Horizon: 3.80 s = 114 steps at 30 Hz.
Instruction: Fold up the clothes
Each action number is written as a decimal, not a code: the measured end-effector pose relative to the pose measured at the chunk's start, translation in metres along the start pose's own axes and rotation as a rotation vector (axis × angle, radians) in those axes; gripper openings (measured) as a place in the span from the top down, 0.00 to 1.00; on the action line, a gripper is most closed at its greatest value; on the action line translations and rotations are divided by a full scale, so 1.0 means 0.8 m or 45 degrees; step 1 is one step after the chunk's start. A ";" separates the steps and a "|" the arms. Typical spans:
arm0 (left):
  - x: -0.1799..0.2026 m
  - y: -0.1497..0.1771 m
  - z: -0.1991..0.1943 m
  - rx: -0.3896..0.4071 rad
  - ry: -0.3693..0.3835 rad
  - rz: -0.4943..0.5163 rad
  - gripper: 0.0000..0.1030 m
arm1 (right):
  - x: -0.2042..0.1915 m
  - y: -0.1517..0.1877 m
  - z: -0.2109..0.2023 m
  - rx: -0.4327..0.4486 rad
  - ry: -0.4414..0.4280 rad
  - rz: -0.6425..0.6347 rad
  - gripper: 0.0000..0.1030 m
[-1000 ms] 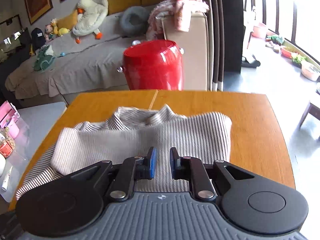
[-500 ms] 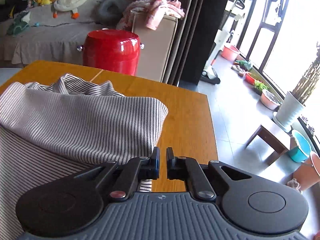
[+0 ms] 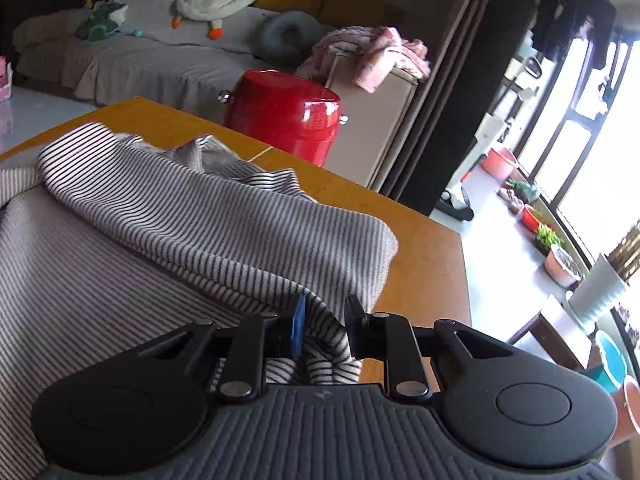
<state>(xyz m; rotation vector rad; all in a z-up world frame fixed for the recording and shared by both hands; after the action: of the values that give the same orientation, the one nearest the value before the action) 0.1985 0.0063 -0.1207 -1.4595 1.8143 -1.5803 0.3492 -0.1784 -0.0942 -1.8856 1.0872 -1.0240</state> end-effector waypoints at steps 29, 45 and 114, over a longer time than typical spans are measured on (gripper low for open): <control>-0.064 -0.110 0.052 -0.017 -0.540 0.103 0.30 | -0.022 0.027 -0.019 0.090 -0.561 0.998 0.00; -0.121 -0.118 0.095 -0.095 -0.586 0.178 0.77 | -0.002 0.012 -0.036 0.196 -0.419 0.872 0.00; -0.023 -0.024 -0.111 -0.064 -0.342 0.450 0.03 | -0.232 -0.013 -0.094 -0.359 -1.022 0.886 0.74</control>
<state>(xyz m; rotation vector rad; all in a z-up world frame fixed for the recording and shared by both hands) 0.1468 0.0721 -0.0813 -1.2187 1.8375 -1.1197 0.2252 -0.0210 -0.1053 -1.6534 1.2507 0.2797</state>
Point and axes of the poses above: each gripper's, at about its wrist camera, not at the fingertips, and z roughly the way its jaws point, x to its right, y to its underside, the point moved 10 cm from there along z, roughly the way its jaws point, and after that the axes turned 12 degrees about x, right-handed, at the moved point
